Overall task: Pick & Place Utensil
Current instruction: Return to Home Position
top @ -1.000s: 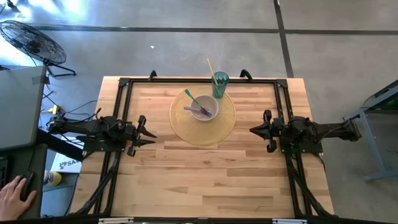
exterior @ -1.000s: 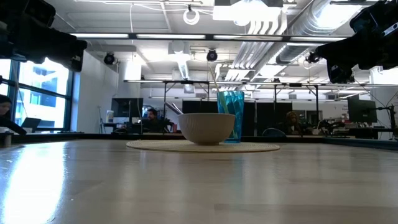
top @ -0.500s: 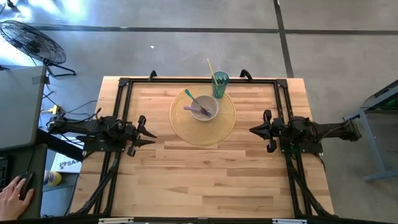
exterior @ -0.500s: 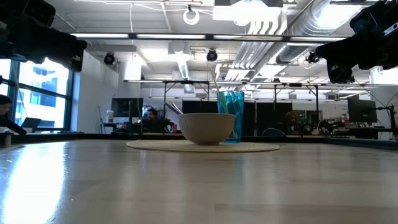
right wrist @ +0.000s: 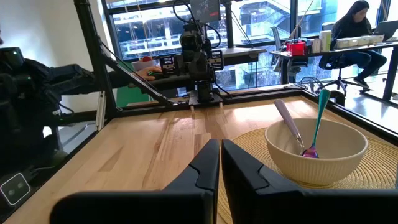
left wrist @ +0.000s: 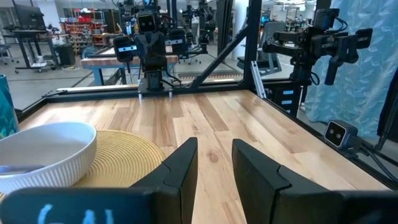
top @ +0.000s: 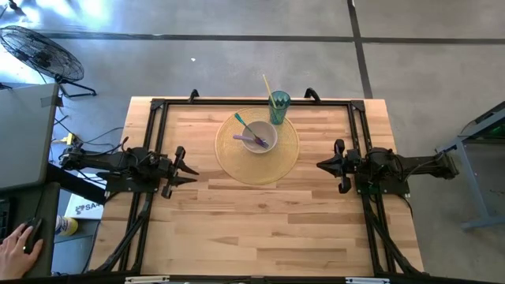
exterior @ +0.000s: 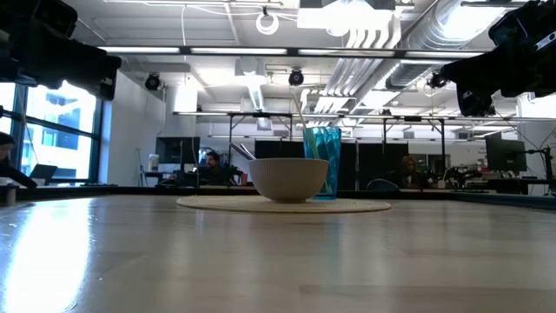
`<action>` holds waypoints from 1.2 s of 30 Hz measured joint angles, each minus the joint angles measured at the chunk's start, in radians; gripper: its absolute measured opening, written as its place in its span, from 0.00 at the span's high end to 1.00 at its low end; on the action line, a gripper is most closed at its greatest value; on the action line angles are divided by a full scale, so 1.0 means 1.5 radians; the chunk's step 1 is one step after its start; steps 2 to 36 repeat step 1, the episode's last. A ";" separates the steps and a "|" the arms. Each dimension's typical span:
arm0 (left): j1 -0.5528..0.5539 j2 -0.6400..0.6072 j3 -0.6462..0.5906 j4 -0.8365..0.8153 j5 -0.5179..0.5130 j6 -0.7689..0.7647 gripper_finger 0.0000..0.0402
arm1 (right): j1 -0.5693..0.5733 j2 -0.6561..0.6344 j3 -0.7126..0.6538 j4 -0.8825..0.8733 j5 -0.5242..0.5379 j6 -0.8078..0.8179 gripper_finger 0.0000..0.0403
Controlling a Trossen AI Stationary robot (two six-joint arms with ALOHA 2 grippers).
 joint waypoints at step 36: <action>0.000 0.000 0.000 0.000 0.000 0.000 0.76 | 0.000 0.000 0.000 0.000 0.000 0.000 0.97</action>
